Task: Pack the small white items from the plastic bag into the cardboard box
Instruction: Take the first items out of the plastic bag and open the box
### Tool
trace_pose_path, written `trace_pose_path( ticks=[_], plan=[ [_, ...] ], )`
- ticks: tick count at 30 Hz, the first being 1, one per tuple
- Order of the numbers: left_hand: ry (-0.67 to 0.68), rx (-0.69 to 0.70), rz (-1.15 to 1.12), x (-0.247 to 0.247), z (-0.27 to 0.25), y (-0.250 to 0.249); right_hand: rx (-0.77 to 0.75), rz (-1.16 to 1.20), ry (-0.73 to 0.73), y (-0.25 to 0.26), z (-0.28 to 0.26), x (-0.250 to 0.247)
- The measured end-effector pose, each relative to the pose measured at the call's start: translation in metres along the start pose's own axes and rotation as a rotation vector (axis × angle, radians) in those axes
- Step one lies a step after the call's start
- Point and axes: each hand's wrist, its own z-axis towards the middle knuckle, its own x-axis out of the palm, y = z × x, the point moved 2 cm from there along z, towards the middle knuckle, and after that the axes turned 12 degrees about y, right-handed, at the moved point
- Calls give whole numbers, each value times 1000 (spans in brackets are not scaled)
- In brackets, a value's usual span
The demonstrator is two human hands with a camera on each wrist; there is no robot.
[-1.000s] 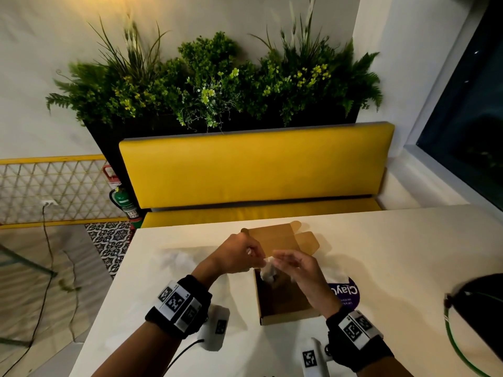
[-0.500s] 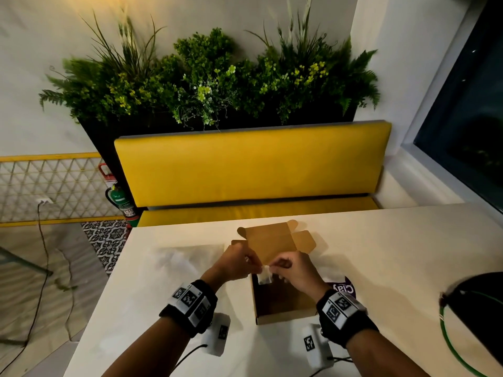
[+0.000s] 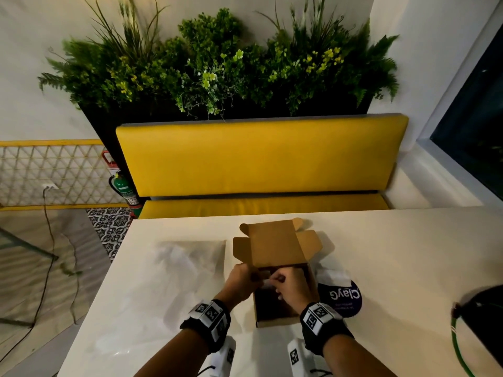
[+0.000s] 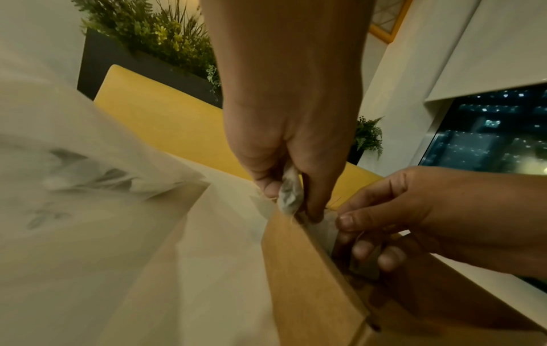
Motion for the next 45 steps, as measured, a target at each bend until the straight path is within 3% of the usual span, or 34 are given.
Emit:
trace_pose_path(
  ticks=[5,16,22,28,31,34,37,41,45],
  plan=[
    [-50,-2,-2,-2,6,-4,39,-8,-12,-5,10,-1],
    [-8,-175,-42,1,24,11,102,25,37,-3,21,0],
    [-72,-126,-50,-12,13,18,138,102,-55,-1,18,3],
    [-143,-49,-307,-30,-13,25,24,163,-157,8,5,-4],
    [-158,43,-497,-33,-21,21,-16,319,-8,15,0,-2],
    [-184,35,-625,-34,-26,13,40,494,179,17,-6,1],
    [-186,39,-718,-33,-32,8,128,621,206,9,-13,-1],
    [-173,0,-765,-32,-36,13,127,345,154,-12,-14,1],
    [-202,-18,-751,-35,-41,13,104,288,163,-18,-10,10]
  ],
)
